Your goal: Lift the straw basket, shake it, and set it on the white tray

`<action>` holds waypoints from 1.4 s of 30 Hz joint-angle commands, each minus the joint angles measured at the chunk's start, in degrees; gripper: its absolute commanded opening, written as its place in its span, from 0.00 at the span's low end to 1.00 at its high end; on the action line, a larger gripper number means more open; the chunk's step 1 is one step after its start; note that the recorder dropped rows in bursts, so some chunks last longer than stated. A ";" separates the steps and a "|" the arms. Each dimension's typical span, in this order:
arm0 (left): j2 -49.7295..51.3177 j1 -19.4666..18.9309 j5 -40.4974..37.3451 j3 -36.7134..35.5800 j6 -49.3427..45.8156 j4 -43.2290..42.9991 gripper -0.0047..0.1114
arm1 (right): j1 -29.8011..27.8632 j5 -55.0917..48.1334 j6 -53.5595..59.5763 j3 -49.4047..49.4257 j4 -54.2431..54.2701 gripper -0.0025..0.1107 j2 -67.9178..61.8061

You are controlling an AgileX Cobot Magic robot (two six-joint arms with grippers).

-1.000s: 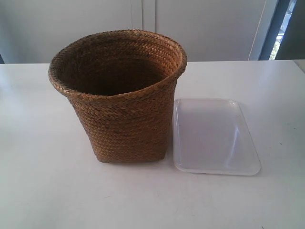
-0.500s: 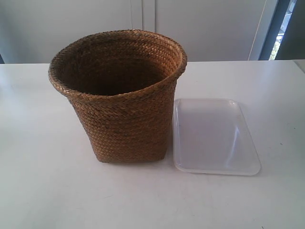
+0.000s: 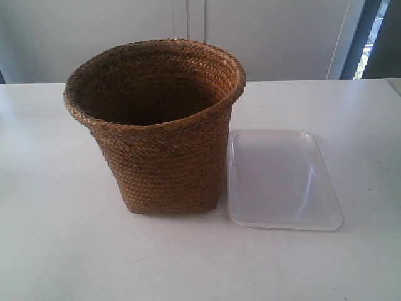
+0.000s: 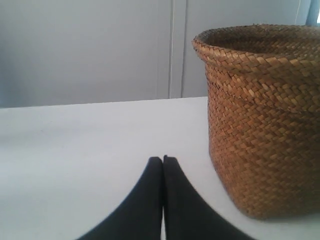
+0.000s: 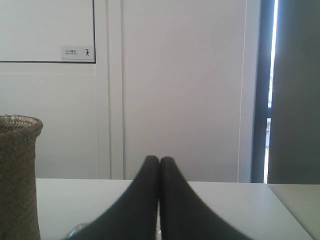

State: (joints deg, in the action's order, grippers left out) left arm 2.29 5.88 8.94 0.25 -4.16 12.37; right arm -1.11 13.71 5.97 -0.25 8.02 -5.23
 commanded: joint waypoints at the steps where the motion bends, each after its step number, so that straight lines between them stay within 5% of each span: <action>1: -0.36 0.16 2.63 -0.25 15.94 3.79 0.04 | -0.05 0.04 -0.61 0.25 -0.13 0.02 0.12; 5: -0.36 0.16 5.41 -0.25 31.45 4.38 0.04 | -0.05 0.04 -0.61 0.25 -0.13 0.02 0.12; 11: -0.36 0.16 6.06 -0.25 30.90 4.38 0.04 | -0.05 0.04 -0.61 0.25 -0.13 0.02 0.12; 15: -0.36 0.16 6.06 -0.25 27.38 4.38 0.04 | -0.05 0.04 -0.61 0.25 -0.13 0.02 0.12; 21: -0.36 0.16 5.21 -0.25 8.52 4.38 0.04 | -0.05 0.40 -0.67 0.25 -0.13 0.02 0.12; 42: -0.36 0.16 4.49 -0.25 12.12 4.38 0.04 | -0.05 1.54 -13.40 0.25 -0.03 0.02 0.12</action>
State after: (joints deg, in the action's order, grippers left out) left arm 2.29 5.88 13.31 0.25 6.59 16.44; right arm -1.11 13.82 -5.13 -0.25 8.02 -5.23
